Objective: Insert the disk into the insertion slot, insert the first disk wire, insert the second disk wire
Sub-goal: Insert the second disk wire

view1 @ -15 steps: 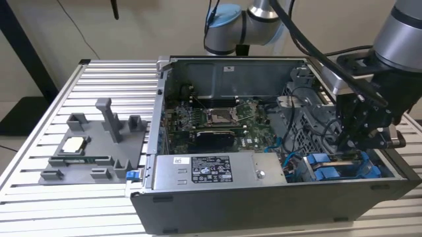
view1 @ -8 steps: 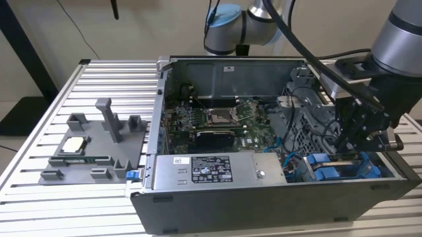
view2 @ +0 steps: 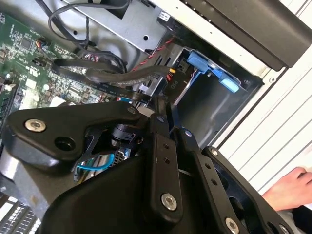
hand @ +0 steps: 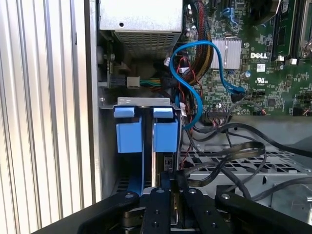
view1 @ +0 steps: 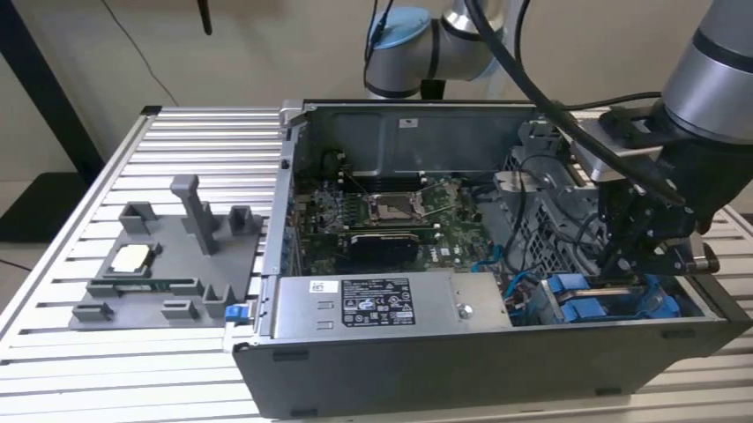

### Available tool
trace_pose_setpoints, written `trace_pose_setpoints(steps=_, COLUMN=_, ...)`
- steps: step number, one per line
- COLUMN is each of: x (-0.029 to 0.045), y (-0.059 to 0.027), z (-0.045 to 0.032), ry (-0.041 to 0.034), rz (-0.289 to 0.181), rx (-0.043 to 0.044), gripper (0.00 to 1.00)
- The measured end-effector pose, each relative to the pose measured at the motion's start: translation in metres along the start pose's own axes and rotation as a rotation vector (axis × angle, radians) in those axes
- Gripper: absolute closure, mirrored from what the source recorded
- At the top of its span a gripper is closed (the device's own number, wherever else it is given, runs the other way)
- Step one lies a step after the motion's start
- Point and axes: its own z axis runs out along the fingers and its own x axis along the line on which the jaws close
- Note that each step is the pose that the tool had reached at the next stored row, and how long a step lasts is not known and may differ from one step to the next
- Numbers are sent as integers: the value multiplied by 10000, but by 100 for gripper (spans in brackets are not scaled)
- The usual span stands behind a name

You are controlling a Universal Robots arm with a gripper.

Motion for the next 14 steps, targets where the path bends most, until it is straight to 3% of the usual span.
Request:
trace_pose_setpoints(steps=7, x=0, y=1, z=14, ry=-118, rz=10, rx=20, gripper=84)
trace_pose_setpoints(steps=14, x=3, y=1, z=14, ry=-117, rz=10, rx=21, gripper=84)
